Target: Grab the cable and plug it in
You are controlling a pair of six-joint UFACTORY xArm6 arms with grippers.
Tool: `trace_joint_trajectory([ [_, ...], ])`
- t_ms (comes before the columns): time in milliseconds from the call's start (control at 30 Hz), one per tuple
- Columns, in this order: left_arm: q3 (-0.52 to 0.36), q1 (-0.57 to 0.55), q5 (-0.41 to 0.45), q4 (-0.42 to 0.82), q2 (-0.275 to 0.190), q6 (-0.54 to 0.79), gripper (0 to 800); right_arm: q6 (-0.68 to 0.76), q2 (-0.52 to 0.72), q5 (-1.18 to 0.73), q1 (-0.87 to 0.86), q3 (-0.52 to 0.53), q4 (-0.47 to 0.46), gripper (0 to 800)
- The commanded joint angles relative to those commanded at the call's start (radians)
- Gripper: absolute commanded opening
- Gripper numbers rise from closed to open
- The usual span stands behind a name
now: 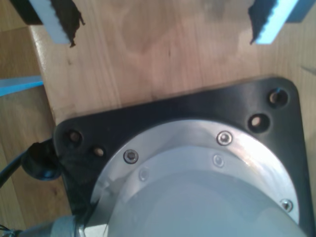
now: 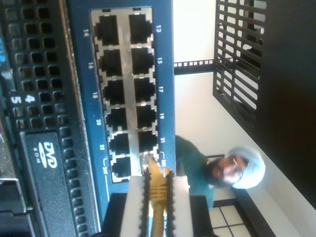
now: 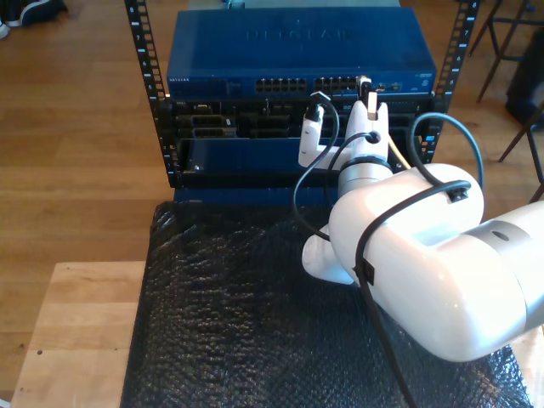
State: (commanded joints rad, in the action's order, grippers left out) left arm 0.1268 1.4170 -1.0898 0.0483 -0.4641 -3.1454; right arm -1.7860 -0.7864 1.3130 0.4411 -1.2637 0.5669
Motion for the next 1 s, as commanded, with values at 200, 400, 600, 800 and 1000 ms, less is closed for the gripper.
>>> trace_joint_trajectory([
  [200, 0.000, 0.000, 0.000, 0.000, 0.000, 0.000, 800, 0.000, -0.006, -0.005, -0.003, -0.008, -0.005, 0],
  [400, 0.000, 0.000, 0.000, 0.000, 0.000, 0.000, 800, 0.002, -0.005, -0.005, -0.006, 0.000, -0.006, 13],
  [600, 0.000, 0.000, 0.000, 0.000, 0.000, 0.000, 800, 0.005, 0.006, -0.003, -0.005, 0.028, -0.008, 181],
  [800, 0.000, 0.000, 0.000, 0.000, 0.000, 0.000, 800, 0.006, 0.061, -0.002, 0.000, 0.095, -0.006, 204],
  [1000, 0.000, 0.000, 0.000, 0.000, 0.000, 0.000, 800, 0.025, 0.146, -0.006, 0.012, 0.198, -0.003, 224],
])
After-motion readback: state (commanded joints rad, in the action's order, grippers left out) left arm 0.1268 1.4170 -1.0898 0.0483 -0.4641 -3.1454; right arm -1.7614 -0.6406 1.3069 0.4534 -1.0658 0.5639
